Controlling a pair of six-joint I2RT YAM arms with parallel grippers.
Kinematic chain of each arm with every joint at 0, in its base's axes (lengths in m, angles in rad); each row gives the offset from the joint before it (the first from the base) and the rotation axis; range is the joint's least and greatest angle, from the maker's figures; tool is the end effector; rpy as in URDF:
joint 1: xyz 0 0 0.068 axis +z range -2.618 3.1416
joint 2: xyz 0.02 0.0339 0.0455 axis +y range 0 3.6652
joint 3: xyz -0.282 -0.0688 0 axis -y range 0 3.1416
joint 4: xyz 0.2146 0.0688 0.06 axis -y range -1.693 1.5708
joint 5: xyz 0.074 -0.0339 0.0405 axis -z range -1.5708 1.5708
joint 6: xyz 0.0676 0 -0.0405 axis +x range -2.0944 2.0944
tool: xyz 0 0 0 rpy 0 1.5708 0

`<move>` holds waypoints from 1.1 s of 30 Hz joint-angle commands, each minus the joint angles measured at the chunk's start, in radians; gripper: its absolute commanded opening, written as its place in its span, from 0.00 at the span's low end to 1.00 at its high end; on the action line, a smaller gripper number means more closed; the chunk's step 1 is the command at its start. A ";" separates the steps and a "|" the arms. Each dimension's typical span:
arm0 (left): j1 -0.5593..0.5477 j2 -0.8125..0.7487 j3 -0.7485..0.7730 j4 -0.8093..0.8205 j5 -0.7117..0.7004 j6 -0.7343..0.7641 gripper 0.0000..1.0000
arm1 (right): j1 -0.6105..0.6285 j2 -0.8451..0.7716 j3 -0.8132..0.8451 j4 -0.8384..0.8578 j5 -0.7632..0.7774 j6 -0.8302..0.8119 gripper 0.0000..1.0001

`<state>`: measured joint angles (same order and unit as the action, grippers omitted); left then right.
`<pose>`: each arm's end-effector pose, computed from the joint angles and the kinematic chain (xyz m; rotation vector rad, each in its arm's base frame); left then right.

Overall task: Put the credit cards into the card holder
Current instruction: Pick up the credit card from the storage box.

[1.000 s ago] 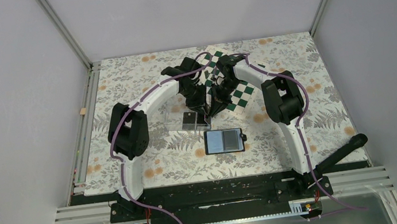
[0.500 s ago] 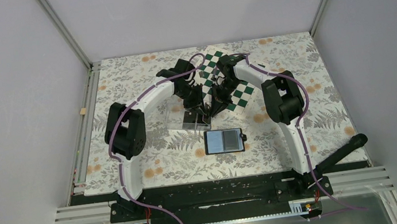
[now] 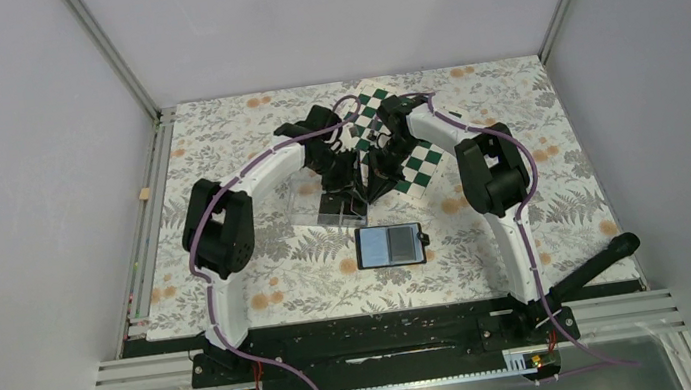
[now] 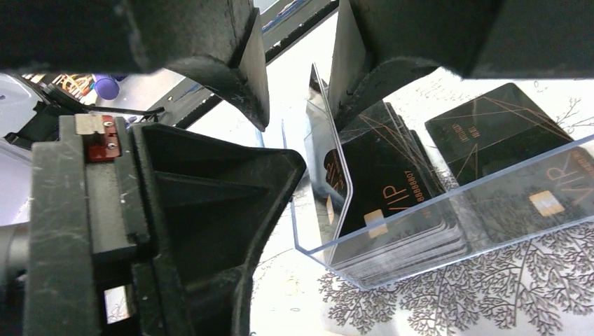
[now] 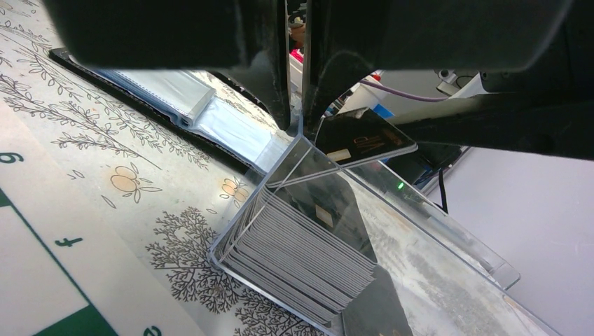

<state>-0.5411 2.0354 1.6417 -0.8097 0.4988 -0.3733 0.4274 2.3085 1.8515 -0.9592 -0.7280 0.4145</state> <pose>0.3394 -0.2417 0.2142 0.3796 2.8768 -0.9001 0.3890 0.2266 0.1584 0.1003 -2.7875 -1.0577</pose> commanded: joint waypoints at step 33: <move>-0.017 -0.032 0.029 -0.031 -0.086 0.030 0.00 | 0.010 -0.044 -0.024 0.008 0.015 -0.054 0.08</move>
<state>-0.5716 2.0441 1.6802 -0.8879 0.4149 -0.3378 0.4274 2.3070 1.8503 -0.9577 -0.7292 0.4034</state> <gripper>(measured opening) 0.014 0.139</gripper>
